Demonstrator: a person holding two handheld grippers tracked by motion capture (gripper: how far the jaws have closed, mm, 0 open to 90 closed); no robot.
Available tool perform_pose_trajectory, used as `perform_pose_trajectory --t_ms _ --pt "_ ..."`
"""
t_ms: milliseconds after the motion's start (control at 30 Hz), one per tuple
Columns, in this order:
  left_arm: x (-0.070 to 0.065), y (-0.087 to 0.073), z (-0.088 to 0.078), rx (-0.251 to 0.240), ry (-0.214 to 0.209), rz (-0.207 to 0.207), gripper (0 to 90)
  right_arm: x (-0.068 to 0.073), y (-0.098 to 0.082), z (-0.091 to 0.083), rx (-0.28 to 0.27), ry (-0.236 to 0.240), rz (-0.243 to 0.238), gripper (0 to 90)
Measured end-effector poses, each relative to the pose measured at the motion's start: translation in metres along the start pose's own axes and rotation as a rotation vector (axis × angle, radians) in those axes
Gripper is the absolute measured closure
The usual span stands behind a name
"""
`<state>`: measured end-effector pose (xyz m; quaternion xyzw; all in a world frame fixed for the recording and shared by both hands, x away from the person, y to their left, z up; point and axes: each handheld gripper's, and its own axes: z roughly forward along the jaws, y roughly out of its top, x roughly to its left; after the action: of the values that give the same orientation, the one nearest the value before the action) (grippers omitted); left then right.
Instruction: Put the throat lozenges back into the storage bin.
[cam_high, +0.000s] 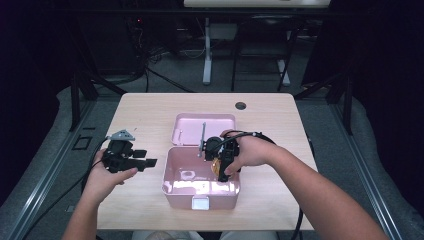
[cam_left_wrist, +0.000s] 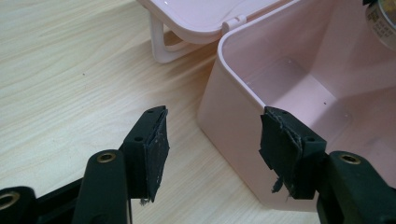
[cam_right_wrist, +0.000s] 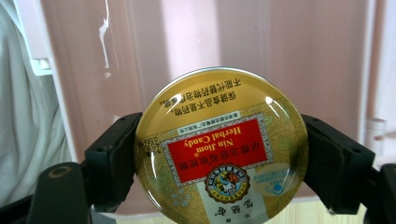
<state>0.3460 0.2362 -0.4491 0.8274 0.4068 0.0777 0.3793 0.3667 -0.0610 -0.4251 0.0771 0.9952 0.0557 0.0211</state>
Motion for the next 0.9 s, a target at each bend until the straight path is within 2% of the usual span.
perform_pose_trajectory --t_ms 167,300,433,567,900 --pt "0.0 0.0 0.001 0.002 -0.001 0.002 41.1 0.0 0.0 0.008 -0.001 0.008 -0.005 19.9" --pt "0.0 0.0 0.001 0.002 -0.001 -0.001 41.1 0.0 0.001 0.013 0.016 -0.003 -0.018 19.9" --pt "0.0 0.0 0.001 0.003 -0.001 0.001 41.2 0.0 0.002 0.019 0.005 0.011 -0.011 19.9" --pt "0.0 0.0 0.001 0.002 -0.002 -0.001 41.1 0.001 0.002 0.028 0.024 0.006 -0.021 19.9" --pt "0.0 0.0 0.002 0.007 -0.001 -0.001 41.2 0.001 0.002 0.042 0.017 0.01 -0.039 19.9"
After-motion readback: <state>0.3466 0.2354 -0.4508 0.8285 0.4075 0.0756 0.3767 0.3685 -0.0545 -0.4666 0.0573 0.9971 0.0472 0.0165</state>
